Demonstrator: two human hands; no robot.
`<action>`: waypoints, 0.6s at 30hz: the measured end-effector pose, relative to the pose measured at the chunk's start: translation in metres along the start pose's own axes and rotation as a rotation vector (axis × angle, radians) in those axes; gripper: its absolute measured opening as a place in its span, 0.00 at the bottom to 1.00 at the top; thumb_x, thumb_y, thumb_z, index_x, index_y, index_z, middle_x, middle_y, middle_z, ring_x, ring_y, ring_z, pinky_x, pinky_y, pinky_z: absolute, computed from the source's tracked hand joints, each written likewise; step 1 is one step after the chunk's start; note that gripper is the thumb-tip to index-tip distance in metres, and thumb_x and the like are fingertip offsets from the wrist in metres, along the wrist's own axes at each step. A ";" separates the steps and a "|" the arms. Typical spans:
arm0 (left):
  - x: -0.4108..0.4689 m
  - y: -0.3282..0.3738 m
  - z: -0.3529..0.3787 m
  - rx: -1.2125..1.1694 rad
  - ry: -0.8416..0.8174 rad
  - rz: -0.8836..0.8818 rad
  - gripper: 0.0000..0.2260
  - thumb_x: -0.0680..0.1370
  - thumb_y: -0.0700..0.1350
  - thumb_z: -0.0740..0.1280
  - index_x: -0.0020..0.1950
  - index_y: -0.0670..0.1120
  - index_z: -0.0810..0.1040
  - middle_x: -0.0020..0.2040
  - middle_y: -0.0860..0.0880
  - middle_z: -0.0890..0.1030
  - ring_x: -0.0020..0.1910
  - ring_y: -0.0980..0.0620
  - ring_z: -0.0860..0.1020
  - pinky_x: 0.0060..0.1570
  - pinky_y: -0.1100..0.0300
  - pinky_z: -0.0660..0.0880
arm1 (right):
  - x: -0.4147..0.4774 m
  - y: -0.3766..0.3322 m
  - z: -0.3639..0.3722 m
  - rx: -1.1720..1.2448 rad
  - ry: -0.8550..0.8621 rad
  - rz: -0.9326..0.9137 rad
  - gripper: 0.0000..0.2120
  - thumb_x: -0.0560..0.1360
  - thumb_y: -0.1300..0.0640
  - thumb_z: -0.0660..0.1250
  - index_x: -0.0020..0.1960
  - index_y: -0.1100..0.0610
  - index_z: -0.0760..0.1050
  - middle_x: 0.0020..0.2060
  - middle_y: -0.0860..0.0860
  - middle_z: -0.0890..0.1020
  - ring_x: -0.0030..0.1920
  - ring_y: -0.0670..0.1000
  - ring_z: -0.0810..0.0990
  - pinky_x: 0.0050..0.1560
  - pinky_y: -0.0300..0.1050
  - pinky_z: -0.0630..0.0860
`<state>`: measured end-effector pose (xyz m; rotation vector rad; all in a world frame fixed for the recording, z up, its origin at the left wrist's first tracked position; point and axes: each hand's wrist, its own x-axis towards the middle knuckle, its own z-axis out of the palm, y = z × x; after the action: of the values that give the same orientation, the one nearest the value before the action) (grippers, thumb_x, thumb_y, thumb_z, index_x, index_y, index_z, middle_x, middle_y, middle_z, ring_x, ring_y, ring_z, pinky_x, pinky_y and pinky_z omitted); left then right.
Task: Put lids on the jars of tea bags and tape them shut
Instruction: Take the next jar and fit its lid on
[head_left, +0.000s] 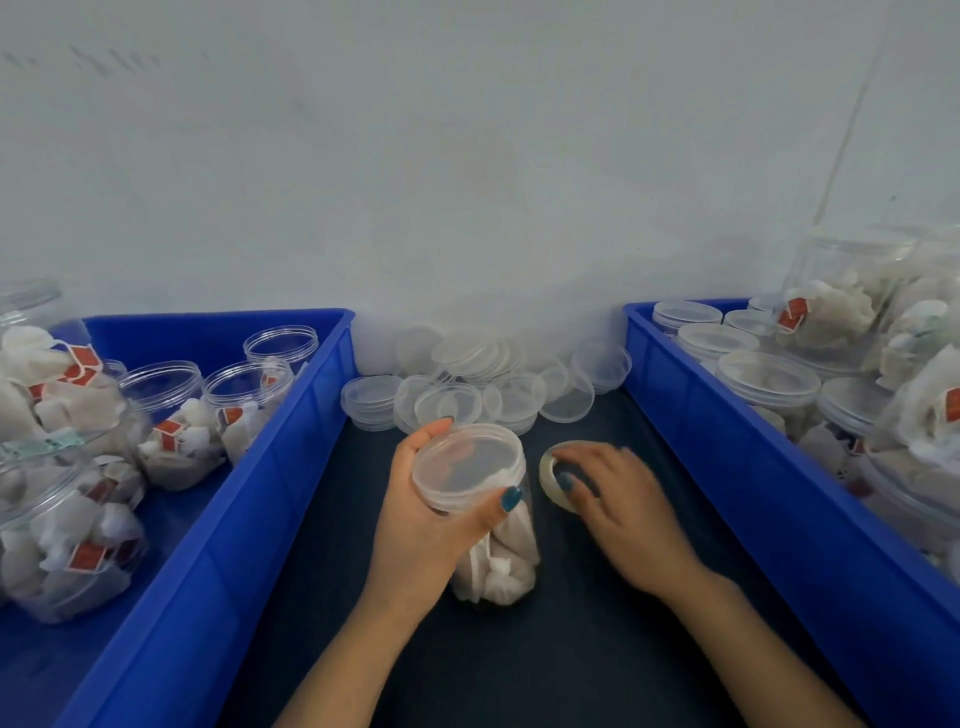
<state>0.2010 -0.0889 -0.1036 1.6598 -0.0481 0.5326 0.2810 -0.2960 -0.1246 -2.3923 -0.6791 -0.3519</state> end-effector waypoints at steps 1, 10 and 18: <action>-0.002 0.001 0.003 0.025 -0.011 0.015 0.42 0.58 0.59 0.82 0.68 0.57 0.70 0.59 0.66 0.79 0.60 0.65 0.77 0.56 0.71 0.74 | 0.001 0.007 -0.004 -0.063 0.014 0.069 0.20 0.80 0.43 0.62 0.70 0.47 0.72 0.66 0.42 0.73 0.69 0.44 0.69 0.72 0.46 0.65; -0.004 -0.007 0.008 0.208 0.001 0.136 0.47 0.64 0.72 0.73 0.75 0.62 0.53 0.72 0.66 0.62 0.71 0.66 0.65 0.63 0.77 0.64 | 0.000 0.003 0.008 -0.261 -0.049 0.097 0.03 0.81 0.50 0.64 0.54 0.47 0.72 0.52 0.41 0.78 0.57 0.42 0.75 0.77 0.45 0.59; -0.007 -0.006 0.008 0.523 -0.003 0.219 0.37 0.73 0.67 0.60 0.78 0.62 0.49 0.76 0.54 0.55 0.75 0.65 0.58 0.69 0.69 0.62 | -0.005 -0.033 0.007 0.303 0.375 0.045 0.03 0.83 0.48 0.58 0.51 0.42 0.66 0.43 0.40 0.74 0.41 0.45 0.74 0.41 0.43 0.73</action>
<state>0.1991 -0.0971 -0.1127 2.1803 -0.0999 0.7530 0.2593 -0.2711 -0.1152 -1.9786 -0.4672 -0.6125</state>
